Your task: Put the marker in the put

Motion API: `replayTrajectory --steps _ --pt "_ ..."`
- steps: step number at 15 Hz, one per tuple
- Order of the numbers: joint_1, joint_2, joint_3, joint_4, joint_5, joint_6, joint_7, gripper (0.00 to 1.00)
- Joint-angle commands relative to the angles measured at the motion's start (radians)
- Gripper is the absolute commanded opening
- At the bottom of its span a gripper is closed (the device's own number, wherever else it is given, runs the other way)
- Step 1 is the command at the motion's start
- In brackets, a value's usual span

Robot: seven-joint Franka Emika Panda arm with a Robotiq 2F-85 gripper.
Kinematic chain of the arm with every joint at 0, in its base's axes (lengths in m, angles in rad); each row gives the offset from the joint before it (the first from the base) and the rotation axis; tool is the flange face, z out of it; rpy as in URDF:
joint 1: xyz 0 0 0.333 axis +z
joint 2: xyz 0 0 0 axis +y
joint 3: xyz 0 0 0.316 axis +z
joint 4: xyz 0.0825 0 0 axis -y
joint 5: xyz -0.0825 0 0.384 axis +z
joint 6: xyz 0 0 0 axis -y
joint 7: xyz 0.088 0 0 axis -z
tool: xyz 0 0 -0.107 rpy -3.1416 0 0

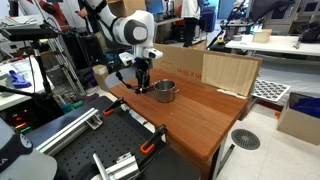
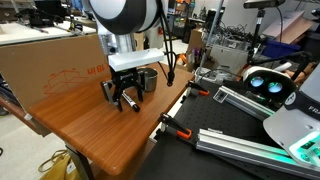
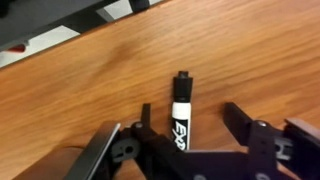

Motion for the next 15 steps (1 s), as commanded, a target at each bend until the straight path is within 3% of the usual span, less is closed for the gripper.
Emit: replayTrajectory --steps 1,7,15 --pt "0.03 0.022 -0.023 0.044 -0.038 -0.056 0.029 0.49" --pt "0.027 0.023 -0.016 0.065 -0.043 -0.105 0.017 0.03" --pt "0.017 -0.063 -0.019 0.015 -0.052 -0.053 -0.002 0.05"
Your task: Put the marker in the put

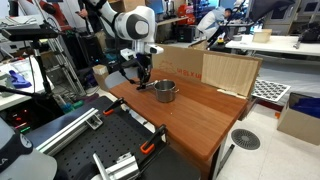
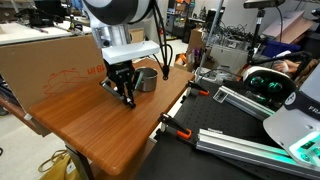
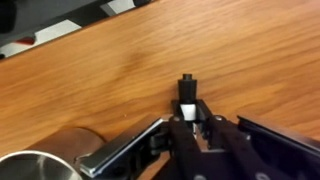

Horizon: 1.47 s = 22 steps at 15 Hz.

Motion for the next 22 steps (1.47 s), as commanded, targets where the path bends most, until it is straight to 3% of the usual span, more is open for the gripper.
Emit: replayTrajectory --steps 1,7,11,16,22 --pt "0.001 -0.073 -0.004 -0.05 -0.023 0.035 -0.017 0.05" --pt "-0.055 -0.253 0.068 -0.197 0.05 0.016 -0.203 0.05" --pt "-0.123 -0.397 0.096 -0.313 0.2 -0.05 -0.41 0.05" --pt "-0.204 -0.503 0.038 -0.355 0.331 -0.251 -0.687 0.05" --pt "-0.301 -0.456 -0.061 -0.284 0.394 -0.457 -0.816 0.05"
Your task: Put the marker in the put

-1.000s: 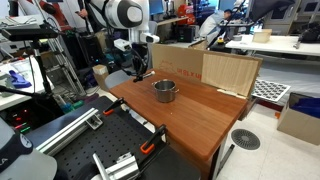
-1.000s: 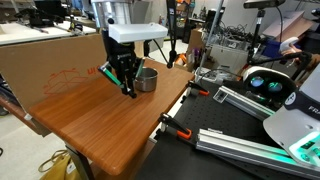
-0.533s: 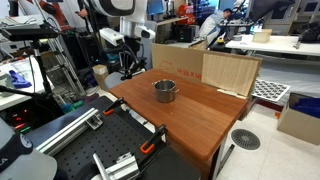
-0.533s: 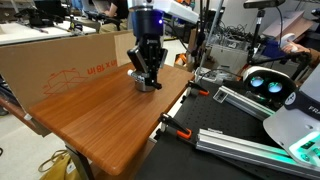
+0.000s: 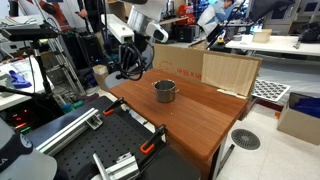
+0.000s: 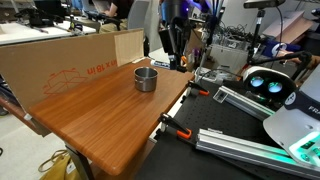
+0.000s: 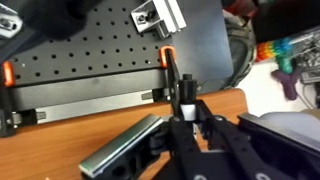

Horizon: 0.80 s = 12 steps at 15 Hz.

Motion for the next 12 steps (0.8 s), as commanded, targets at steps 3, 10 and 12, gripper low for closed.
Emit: replayTrajectory --steps 3,10,12 --pt "-0.071 0.076 -0.064 0.105 0.089 -0.175 -0.093 0.05" --pt "-0.105 0.199 -0.067 0.248 0.115 -0.274 -0.068 0.05" --pt "-0.109 0.258 -0.064 0.298 0.12 -0.303 -0.049 0.05"
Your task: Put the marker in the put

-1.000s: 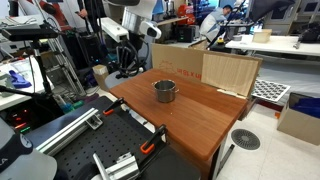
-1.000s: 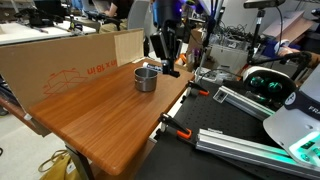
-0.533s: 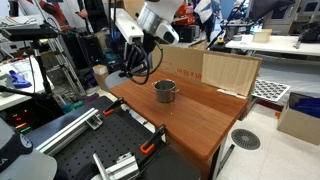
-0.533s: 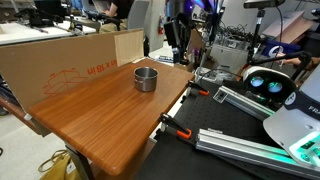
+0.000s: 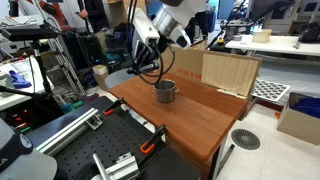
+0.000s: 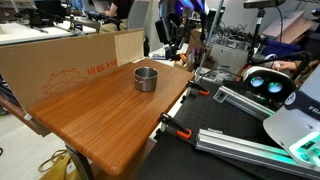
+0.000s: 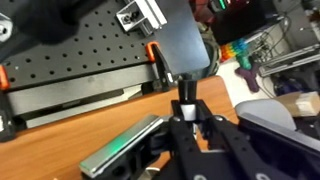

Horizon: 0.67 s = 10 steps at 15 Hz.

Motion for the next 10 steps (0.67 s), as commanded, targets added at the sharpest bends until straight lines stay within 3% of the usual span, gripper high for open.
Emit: replayTrajectory --steps 1,10 --pt "-0.02 0.109 0.008 0.107 0.027 -0.095 0.024 0.05" --pt "-0.053 0.306 0.014 0.292 0.03 -0.144 0.13 0.05"
